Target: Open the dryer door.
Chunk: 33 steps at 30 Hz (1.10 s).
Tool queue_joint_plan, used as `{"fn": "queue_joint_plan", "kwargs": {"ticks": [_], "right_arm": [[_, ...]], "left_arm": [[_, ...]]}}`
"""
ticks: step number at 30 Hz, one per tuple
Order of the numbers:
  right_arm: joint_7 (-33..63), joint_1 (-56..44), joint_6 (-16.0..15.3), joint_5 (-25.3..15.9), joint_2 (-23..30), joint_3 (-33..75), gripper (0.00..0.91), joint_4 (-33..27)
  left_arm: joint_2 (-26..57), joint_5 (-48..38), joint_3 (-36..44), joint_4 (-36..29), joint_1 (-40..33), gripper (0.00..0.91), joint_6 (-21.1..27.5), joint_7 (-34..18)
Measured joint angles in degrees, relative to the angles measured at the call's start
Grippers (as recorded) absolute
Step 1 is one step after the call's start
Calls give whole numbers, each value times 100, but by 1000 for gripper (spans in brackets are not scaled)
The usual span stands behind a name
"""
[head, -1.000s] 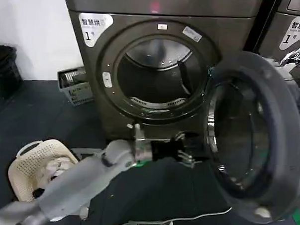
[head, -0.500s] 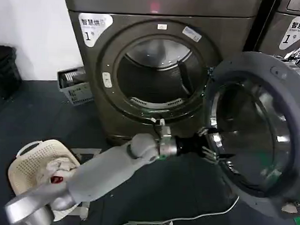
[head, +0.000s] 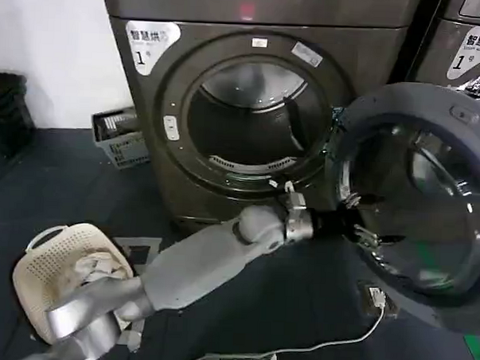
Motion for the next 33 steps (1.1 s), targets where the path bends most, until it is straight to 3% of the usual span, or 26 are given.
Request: {"fn": "queue_joint_plan", "kwargs": {"ticks": [17, 33], "right_arm": [[18, -55, -23, -21, -13, 221, 907, -40], [-75, -42, 21, -26, -19, 193, 907, -27]], "left_arm": [[-951, 340, -8, 889, -301, 907, -95, -225], [-961, 930, -15, 1740, -475, 907, -499, -567]]}}
